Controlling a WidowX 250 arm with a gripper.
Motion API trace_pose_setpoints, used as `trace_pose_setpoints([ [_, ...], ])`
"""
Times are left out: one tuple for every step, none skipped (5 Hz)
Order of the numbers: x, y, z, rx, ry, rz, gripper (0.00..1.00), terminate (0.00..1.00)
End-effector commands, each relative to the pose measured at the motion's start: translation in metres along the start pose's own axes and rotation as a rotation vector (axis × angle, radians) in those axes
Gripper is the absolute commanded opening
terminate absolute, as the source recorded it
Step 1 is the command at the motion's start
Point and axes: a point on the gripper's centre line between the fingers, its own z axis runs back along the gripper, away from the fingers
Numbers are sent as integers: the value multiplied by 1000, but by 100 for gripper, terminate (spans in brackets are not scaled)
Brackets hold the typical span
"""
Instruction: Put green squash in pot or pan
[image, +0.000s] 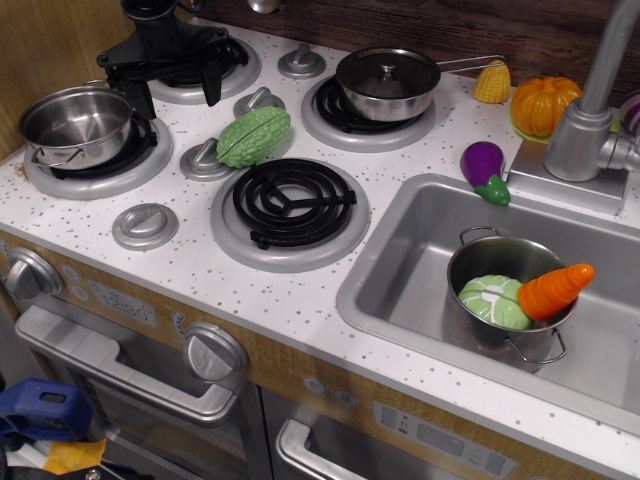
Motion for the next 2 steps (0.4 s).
trace_pose_setpoints([
  [0, 0, 0, 0, 0, 0, 100, 0],
  [2, -14, 8, -39, -74, -101, 100, 0],
])
